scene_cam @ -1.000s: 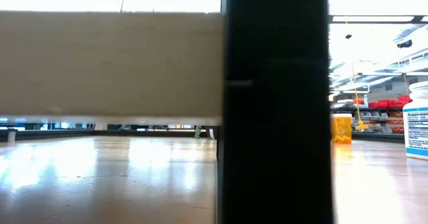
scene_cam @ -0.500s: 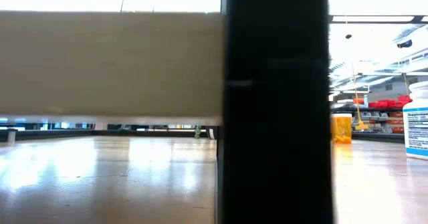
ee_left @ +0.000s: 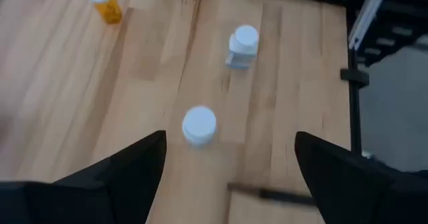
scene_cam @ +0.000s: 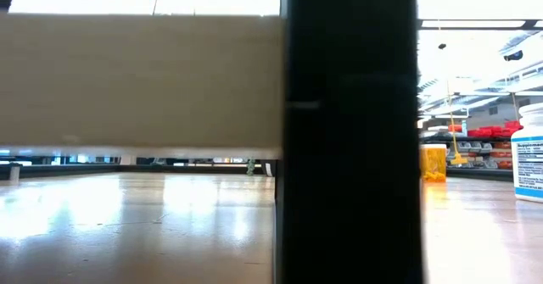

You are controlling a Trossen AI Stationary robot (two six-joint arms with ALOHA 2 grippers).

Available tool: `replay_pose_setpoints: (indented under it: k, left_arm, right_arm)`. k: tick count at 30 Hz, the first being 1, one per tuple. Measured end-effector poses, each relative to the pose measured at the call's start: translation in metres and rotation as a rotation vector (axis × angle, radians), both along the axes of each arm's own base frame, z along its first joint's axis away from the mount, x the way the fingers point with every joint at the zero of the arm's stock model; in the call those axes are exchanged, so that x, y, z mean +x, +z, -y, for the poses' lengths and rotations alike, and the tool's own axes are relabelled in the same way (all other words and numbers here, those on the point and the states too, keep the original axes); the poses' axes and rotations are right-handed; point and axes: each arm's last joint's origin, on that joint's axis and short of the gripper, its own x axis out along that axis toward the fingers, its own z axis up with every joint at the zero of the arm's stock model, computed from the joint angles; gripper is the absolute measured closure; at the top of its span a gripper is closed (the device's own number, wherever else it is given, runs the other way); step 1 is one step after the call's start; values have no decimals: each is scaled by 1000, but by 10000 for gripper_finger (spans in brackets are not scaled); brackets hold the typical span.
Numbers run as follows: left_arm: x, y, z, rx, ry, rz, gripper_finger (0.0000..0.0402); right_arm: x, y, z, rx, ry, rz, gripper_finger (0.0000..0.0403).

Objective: Pick and place medicine bottles onto shelf by color
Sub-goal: Put the white medicine bottle on the shelf

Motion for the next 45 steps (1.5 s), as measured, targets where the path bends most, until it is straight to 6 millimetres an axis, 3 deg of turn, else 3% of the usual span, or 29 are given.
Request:
replay_pose_setpoints:
  k: [6,16,35,45]
  left_arm:
    - [36,-44,-22,-7,-39,-101,63]
    - [70,-102,-19,65,-64,-190,63]
    - [95,-166,-17,50,-73,-284,63]
    - [98,-174,-25,55,-66,-283,73]
  right_arm:
    - [2,-1,4,97,-99,-9,126]
    - [3,-3,6,211,-151,-69,126]
    - [-1,-4,-1,288,-148,-109,126]
    - [-2,-4,-1,260,-116,-121,126]
